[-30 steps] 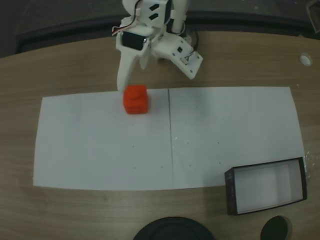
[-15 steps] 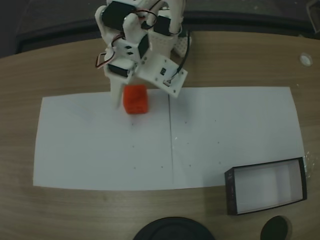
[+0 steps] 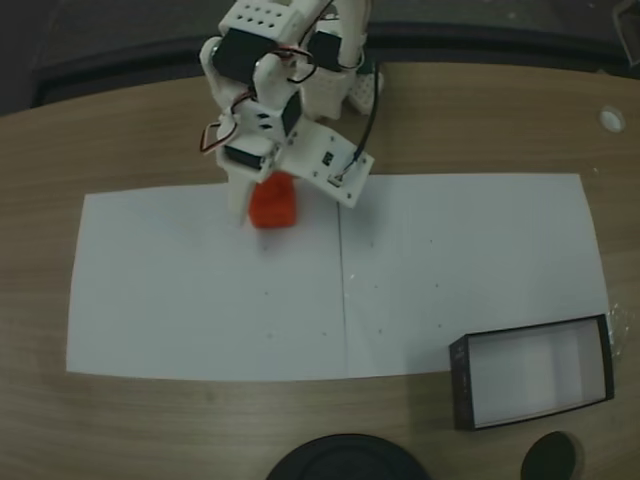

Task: Grab a orange square and put it in the box.

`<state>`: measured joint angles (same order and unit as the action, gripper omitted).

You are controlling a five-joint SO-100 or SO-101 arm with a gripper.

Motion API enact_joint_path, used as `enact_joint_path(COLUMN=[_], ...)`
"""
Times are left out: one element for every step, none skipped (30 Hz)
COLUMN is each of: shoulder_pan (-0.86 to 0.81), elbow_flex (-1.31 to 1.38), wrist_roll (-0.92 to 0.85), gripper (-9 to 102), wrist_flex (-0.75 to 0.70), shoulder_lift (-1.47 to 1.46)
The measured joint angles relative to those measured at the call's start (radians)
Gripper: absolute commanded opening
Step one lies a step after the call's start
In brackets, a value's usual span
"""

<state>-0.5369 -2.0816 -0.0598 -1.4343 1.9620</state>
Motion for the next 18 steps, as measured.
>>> enact_joint_path(shoulder_pan=[0.000, 0.000, 0.002, 0.002, 0.002, 0.002, 0.002, 0.002, 0.002, 0.002, 0.003, 0.003, 0.002, 0.000, -0.002, -0.002, -0.002, -0.003], elbow_flex=[-0.015, -0.021, -0.023, -0.023, -0.023, -0.023, -0.025, -0.026, -0.026, -0.034, -0.041, -0.051, -0.057, -0.066, -0.077, -0.086, -0.098, -0.110], wrist_roll=[-0.002, -0.002, -0.002, -0.002, 0.000, -0.002, 0.000, -0.002, 0.000, -0.002, 0.000, -0.003, -0.003, -0.003, -0.003, -0.003, -0.003, -0.003], gripper=[40, 40, 40, 40, 40, 40, 40, 40, 40, 40, 40, 40, 40, 40, 40, 40, 40, 40], wrist_flex=[0.005, 0.012, 0.023, 0.025, 0.021, 0.021, 0.023, 0.031, 0.035, 0.043, 0.049, 0.060, 0.069, 0.080, 0.091, 0.098, 0.110, 0.120], shoulder_lift=[0.000, 0.000, 0.000, 0.000, 0.000, 0.000, 0.000, 0.000, 0.000, 0.000, 0.000, 0.000, 0.000, 0.000, 0.000, 0.000, 0.000, 0.000])
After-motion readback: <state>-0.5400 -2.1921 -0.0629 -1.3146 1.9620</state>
